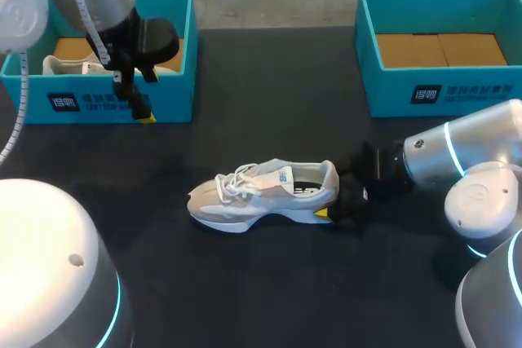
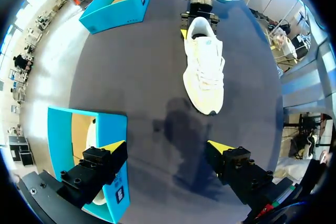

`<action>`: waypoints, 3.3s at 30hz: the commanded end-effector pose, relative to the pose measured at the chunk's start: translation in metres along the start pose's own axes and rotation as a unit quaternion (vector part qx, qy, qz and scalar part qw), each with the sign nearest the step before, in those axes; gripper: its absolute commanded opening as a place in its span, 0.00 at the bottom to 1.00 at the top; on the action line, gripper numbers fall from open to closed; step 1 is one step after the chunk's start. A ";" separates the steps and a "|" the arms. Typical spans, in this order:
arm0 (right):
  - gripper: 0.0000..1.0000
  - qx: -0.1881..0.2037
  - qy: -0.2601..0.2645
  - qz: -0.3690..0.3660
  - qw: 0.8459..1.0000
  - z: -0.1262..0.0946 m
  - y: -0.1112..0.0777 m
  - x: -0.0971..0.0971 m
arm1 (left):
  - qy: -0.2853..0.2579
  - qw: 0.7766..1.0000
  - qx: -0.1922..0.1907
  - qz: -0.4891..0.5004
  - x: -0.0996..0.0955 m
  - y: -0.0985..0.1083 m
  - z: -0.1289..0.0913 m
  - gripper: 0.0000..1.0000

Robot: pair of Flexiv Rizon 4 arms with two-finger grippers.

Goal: Take the shoe out of the shoebox, open the shoe tongue, remove and reinsert the insole, then place the shoe into the shoebox

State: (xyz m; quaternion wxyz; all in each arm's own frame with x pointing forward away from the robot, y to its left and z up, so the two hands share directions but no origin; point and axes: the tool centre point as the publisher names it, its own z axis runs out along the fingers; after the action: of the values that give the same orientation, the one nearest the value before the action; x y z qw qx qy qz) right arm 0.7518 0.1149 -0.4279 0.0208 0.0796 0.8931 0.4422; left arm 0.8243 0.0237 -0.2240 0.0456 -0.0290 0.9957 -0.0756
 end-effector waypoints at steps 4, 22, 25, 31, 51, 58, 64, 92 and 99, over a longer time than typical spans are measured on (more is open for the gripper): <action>0.00 0.001 -0.001 0.000 1.000 0.005 -0.001 0.002 | -0.015 0.992 -0.039 -0.120 -0.004 -0.018 0.000 1.00; 0.00 0.001 -0.001 0.000 1.000 0.005 -0.001 0.002 | -0.026 0.890 -0.034 -0.455 0.026 -0.082 -0.004 1.00; 0.00 0.001 -0.001 0.000 1.000 0.005 -0.001 0.002 | -0.032 0.885 -0.038 -0.463 0.041 -0.094 0.001 1.00; 0.00 0.001 -0.001 0.000 1.000 0.005 -0.001 0.002 | -0.053 0.864 -0.041 -0.499 0.067 -0.103 0.012 1.00; 0.00 0.001 -0.001 0.000 1.000 0.005 -0.001 0.002 | -0.044 0.825 -0.057 -0.561 0.101 -0.149 0.061 1.00; 0.00 0.001 -0.001 0.000 1.000 0.005 -0.001 0.002 | -0.037 0.835 -0.063 -0.546 0.108 -0.170 0.079 1.00; 0.00 0.001 -0.001 0.000 1.000 0.005 -0.001 0.002 | -0.037 0.835 -0.063 -0.546 0.108 -0.170 0.079 1.00; 0.00 0.001 -0.001 0.000 1.000 0.005 -0.001 0.002 | -0.036 0.814 -0.060 -0.576 0.117 -0.198 0.115 1.00; 0.00 0.001 -0.001 0.000 1.000 0.005 -0.001 0.002 | -0.038 0.811 -0.062 -0.580 0.114 -0.203 0.127 1.00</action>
State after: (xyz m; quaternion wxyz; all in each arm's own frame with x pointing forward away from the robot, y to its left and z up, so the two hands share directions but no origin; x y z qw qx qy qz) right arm 0.7518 0.1150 -0.4280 0.0208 0.0796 0.8931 0.4422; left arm 0.7304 -0.1951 -0.3215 0.0283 -0.6058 0.7945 -0.0299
